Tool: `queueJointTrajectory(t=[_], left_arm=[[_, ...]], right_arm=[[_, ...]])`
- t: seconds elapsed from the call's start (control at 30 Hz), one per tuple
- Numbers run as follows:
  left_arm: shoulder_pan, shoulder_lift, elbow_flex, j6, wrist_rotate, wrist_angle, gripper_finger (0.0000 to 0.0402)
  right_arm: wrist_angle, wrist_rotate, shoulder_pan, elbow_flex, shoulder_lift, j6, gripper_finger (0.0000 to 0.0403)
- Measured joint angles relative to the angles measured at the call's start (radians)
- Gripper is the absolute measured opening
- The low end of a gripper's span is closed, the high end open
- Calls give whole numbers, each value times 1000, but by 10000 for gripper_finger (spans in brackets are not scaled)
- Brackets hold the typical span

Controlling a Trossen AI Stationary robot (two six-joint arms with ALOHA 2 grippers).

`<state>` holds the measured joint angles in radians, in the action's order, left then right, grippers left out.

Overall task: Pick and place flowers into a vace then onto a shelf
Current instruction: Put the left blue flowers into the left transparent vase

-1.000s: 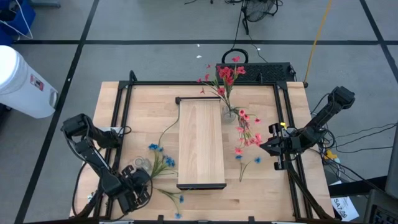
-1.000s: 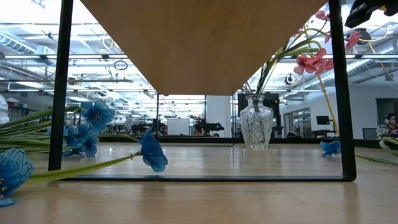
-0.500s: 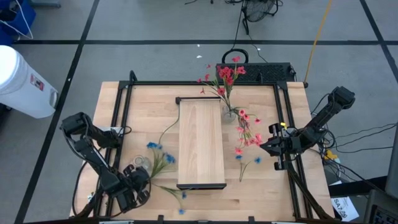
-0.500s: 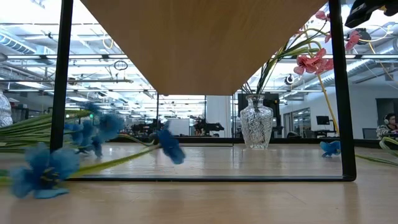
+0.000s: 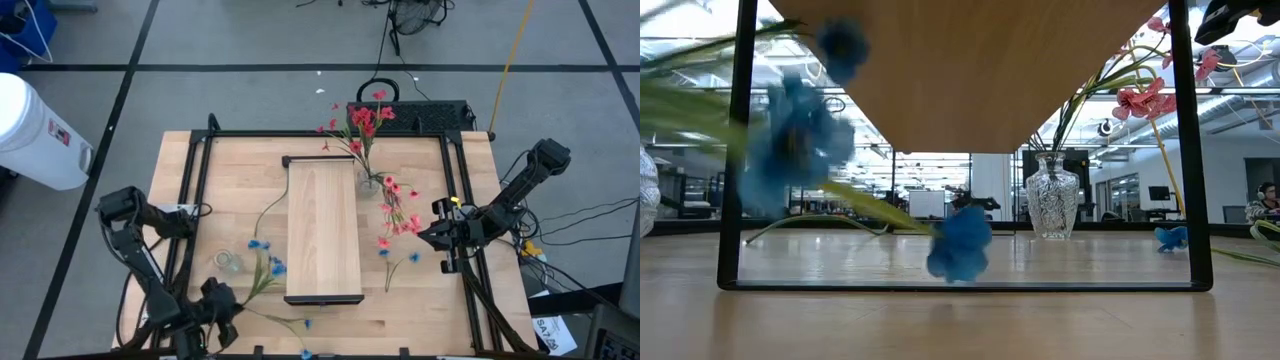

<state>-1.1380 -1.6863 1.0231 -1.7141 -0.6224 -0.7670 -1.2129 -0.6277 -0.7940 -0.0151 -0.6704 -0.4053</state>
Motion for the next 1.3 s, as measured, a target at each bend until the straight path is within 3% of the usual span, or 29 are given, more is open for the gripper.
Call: queueJointTrajectory(t=[0.3,0.43,0.63,0.83,1.17,1.3], left_arm=[[-57,1,125,-191,-34,-411,16],[-64,1,207,-250,41,-595,16],[-66,4,348,-284,39,-807,16],[-57,48,362,-208,-149,-807,16],[-21,50,339,-68,-739,-801,16],[27,50,292,-51,-839,-802,16]], right_arm=[[0,0,0,0,0,0,8],[0,0,0,0,0,0,8],[0,0,0,0,0,0,8],[1,0,0,0,0,0,8],[24,0,0,0,0,0,8],[23,0,0,0,0,0,8]])
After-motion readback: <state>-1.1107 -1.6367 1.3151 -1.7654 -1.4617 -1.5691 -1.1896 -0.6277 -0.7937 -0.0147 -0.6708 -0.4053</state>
